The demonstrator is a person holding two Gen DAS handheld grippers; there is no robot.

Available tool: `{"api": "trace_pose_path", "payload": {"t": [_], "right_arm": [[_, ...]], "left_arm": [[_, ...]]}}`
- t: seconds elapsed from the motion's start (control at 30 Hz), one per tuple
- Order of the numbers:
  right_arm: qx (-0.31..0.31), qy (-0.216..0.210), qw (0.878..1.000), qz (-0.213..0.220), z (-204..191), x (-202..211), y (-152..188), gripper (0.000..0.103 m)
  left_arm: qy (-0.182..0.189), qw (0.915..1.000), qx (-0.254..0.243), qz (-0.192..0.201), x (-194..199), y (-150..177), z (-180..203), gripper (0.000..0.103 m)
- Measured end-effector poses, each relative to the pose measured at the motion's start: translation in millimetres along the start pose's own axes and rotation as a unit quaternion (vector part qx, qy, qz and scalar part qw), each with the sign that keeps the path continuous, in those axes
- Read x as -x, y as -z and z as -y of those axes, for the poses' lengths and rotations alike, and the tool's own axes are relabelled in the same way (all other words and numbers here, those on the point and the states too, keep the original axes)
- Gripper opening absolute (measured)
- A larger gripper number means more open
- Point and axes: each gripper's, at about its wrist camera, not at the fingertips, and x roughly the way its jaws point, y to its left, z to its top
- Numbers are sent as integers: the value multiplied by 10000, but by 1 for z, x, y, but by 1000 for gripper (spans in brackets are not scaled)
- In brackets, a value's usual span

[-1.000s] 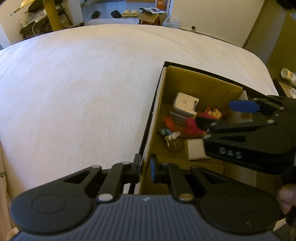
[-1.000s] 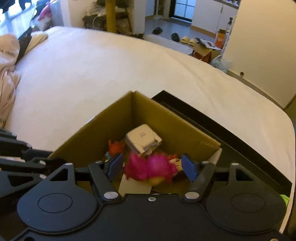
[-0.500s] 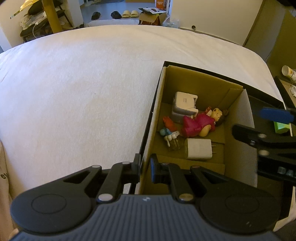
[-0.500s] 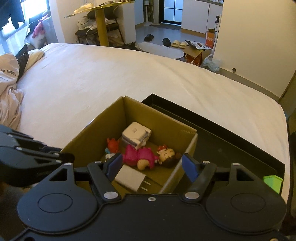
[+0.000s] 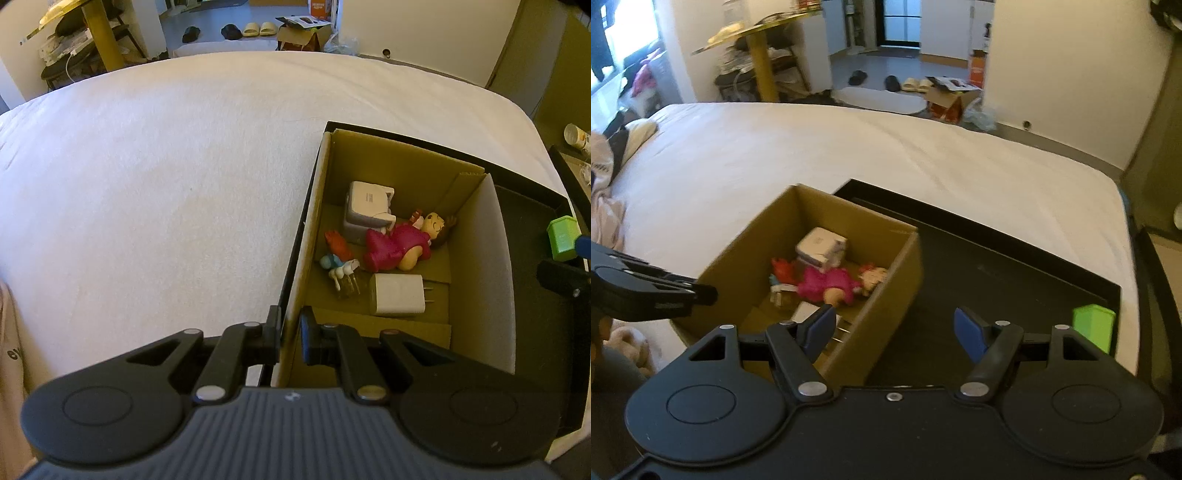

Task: Organize rigid objects
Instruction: 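Move the right gripper over the tray to the green hexagonal cup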

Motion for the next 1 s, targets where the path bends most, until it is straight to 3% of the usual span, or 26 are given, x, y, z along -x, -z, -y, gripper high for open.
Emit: {"api": "trace_pose_path", "payload": {"t": [0.47, 0.67, 1.0], "right_arm": [[-692, 1172, 9904, -224, 67, -25, 29, 63], [-657, 1780, 9815, -273, 84, -40, 30, 60], [-406, 2241, 9728, -419, 99, -75, 28, 61]], "left_arm": [[-154, 9999, -58, -11, -1, 0, 5, 10], [-210, 9997, -88, -22, -1, 0, 6, 10], [-403, 9989, -229, -31, -1, 0, 13, 10]]}}
